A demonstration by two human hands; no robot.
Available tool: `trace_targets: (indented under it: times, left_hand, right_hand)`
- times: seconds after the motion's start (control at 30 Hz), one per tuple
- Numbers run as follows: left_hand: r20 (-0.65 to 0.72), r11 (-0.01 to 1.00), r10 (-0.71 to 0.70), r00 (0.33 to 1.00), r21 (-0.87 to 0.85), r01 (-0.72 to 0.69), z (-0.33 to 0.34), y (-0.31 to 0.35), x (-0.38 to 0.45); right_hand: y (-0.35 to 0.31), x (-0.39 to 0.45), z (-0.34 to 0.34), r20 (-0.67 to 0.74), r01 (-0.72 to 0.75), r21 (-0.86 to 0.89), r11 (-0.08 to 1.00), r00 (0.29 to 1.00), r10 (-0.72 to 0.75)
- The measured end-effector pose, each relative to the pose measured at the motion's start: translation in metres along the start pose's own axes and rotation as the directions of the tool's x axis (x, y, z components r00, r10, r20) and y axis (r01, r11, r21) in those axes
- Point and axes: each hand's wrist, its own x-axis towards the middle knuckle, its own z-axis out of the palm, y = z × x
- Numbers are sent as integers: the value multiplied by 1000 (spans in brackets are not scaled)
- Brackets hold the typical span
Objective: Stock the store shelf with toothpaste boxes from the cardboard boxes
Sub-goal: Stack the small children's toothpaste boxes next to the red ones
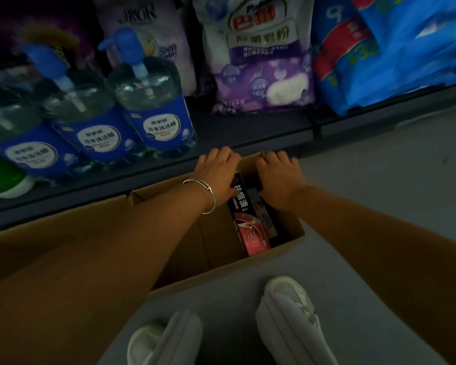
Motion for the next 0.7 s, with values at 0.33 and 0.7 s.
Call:
trace_targets:
  times: [0.33,0.7]
  left_hand:
    - [99,999,-23,995,-33,27,64,-15,11]
    - [99,998,33,995,-54,-27,75,-20,23]
  right_hand:
    - [-15,24,61,170,-53,269,962,985,7]
    - [-9,55,89,372,-201,301,932,925,79]
